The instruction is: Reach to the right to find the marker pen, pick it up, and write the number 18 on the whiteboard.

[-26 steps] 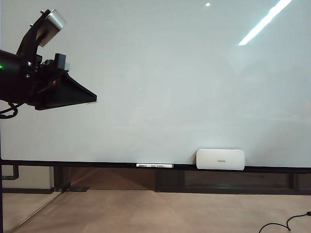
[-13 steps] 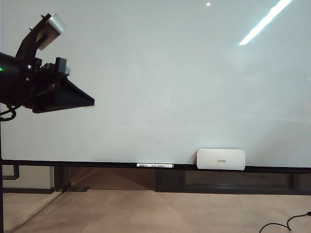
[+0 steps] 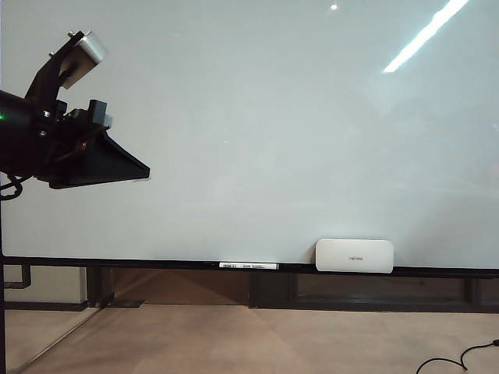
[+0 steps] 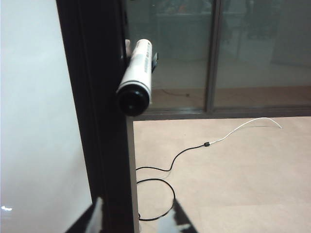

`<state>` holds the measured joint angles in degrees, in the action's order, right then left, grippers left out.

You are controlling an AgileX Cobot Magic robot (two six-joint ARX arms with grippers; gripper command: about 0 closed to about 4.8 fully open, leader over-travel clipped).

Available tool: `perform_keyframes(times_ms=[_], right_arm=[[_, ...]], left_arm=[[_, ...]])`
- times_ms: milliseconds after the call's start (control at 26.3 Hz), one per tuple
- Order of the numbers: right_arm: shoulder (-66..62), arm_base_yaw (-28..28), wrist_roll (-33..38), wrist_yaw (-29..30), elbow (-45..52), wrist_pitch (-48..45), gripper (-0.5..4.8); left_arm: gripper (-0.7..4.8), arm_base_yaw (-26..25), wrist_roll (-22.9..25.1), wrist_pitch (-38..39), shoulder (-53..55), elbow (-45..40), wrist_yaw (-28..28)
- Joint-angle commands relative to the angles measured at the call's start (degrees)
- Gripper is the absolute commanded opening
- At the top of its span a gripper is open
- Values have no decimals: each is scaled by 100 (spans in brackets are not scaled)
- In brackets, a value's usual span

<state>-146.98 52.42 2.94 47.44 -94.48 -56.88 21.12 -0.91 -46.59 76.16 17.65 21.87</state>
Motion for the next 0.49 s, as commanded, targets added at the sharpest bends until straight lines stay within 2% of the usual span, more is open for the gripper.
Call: perform_keyframes(times_ms=[38,114,304,494], right_arm=[[28,4,-13,-103,-22,-42,212],[28,0,-15,-208,-22,-42,235],[26,-28,-15,-326,-136,33,235],[-2,-48,7,17,-426,133,235]], left_arm=[[-5,2,24,-11,-13,22,0],[-5,2,22,-4,-13,22,2],[-5,2,24,13,-13,22,0],[-5,2,24,28,-13,22,-2]])
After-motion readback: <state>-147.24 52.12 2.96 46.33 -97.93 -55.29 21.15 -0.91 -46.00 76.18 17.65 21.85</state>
